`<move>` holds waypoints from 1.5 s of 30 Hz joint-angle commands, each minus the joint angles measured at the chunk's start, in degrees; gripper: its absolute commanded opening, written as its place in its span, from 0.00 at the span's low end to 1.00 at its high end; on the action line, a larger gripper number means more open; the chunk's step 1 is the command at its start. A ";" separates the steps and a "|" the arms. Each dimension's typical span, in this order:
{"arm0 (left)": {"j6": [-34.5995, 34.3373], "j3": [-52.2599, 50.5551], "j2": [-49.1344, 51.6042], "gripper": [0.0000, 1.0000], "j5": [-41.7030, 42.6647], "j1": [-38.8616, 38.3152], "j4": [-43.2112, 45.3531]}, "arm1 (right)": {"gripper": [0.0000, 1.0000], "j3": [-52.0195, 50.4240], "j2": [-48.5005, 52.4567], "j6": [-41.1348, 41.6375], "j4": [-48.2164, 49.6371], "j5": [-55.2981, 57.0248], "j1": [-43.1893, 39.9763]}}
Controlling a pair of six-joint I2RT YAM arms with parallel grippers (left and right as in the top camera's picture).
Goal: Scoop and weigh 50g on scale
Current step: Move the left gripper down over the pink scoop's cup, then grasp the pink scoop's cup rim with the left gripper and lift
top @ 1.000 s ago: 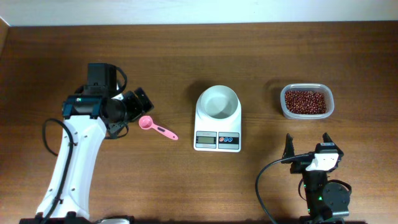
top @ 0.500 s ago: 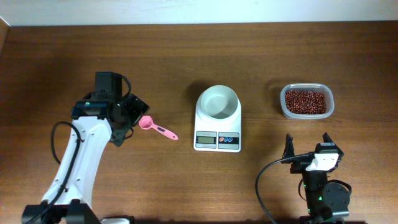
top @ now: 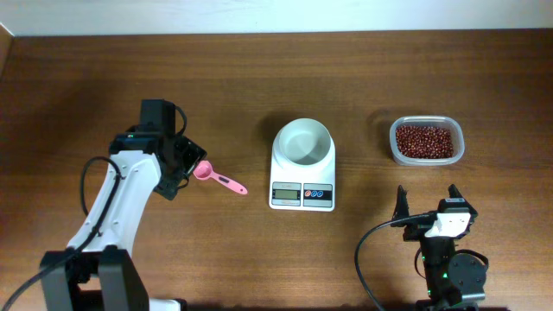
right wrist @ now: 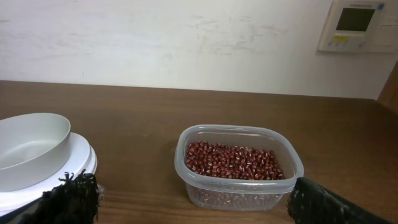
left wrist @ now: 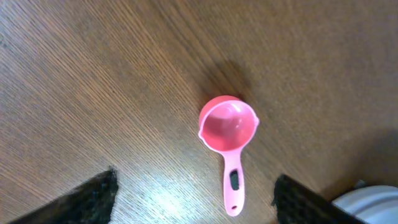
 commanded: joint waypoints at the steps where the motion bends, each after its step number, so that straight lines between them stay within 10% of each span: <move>1: 0.31 -0.63 1.92 0.75 -0.83 0.13 -0.13 | 0.99 -0.50 -0.44 0.00 -0.02 0.90 0.52; 23: 0.26 -0.66 11.45 0.45 -0.81 0.13 4.94 | 0.99 -0.50 -0.44 0.00 -0.02 0.90 0.52; 45: -0.61 -4.48 11.45 0.37 -3.82 -2.23 9.53 | 0.99 -0.50 -0.44 0.00 -0.02 0.90 0.52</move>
